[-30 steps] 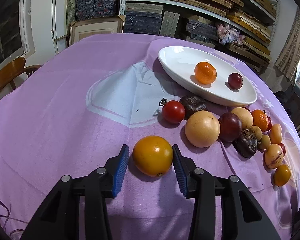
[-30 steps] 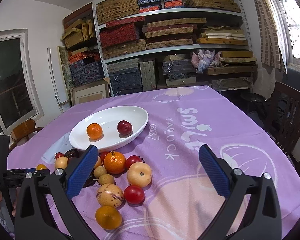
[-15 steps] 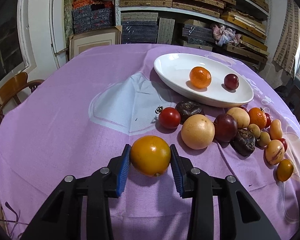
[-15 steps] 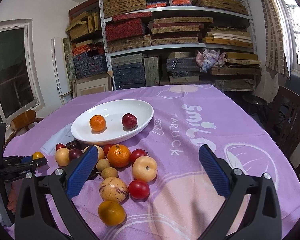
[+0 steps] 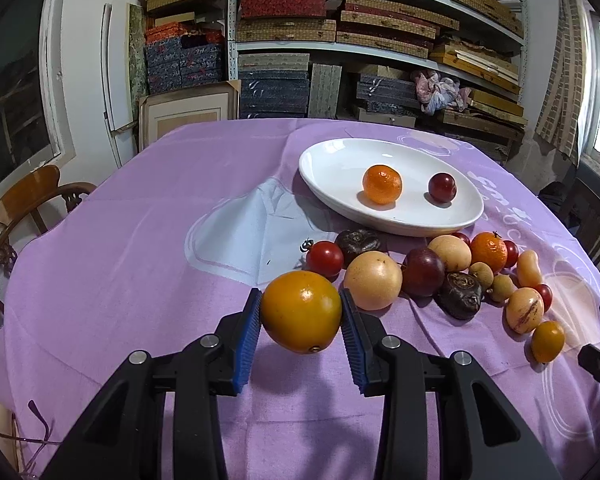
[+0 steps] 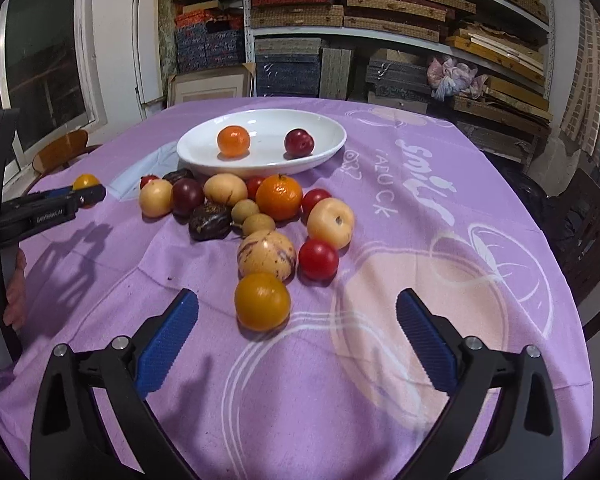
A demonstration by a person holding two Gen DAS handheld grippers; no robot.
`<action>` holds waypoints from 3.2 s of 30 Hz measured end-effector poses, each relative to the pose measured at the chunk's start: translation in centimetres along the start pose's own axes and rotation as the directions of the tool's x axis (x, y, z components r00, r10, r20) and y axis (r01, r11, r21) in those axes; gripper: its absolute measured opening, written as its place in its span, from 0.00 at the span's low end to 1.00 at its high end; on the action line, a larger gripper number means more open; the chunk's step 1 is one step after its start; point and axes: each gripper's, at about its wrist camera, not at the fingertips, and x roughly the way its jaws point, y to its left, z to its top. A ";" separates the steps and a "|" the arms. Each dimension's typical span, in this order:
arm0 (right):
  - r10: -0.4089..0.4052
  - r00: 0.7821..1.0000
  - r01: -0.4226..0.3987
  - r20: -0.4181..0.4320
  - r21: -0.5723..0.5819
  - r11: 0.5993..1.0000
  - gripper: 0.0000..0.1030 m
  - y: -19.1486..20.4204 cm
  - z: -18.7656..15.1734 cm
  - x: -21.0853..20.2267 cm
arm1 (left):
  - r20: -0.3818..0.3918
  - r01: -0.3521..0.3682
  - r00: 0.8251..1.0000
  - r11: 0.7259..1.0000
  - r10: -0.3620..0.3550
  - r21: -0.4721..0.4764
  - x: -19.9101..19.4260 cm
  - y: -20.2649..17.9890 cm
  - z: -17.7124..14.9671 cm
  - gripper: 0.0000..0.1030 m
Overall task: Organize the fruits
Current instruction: 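Close the right tool around the yellow-orange fruit while the left tool holds the tomato, then carry both yellow fruits onto the white plate and open both tools, then close the left tool around the large tan round fruit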
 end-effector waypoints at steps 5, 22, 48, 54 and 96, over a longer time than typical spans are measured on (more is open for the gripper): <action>0.021 0.998 -0.023 -0.055 -0.032 0.999 0.67 1.2 0.0 1.3 | -0.003 0.016 1.000 1.000 -0.016 0.005 -0.1 -0.1 -0.2 0.38; 0.065 0.990 -0.067 -0.123 -0.014 0.998 0.49 1.4 0.8 3.9 | -0.030 0.033 0.999 0.999 -0.032 0.012 0.4 -0.2 -0.4 0.38; 0.095 0.993 -0.094 0.072 -0.009 0.996 0.36 0.0 10.0 0.4 | -0.014 0.018 1.000 0.997 -0.017 0.072 1.3 -2.1 4.8 0.38; 0.082 0.996 -0.081 0.033 -0.009 0.997 0.36 0.7 14.3 6.7 | -0.054 0.056 0.997 0.997 -0.053 0.054 5.8 -4.6 9.2 0.38; -0.126 0.925 0.089 0.360 0.117 0.989 0.96 -4.9 6.5 0.7 | -0.086 -0.005 0.996 0.998 0.010 0.063 4.4 -2.2 2.8 0.78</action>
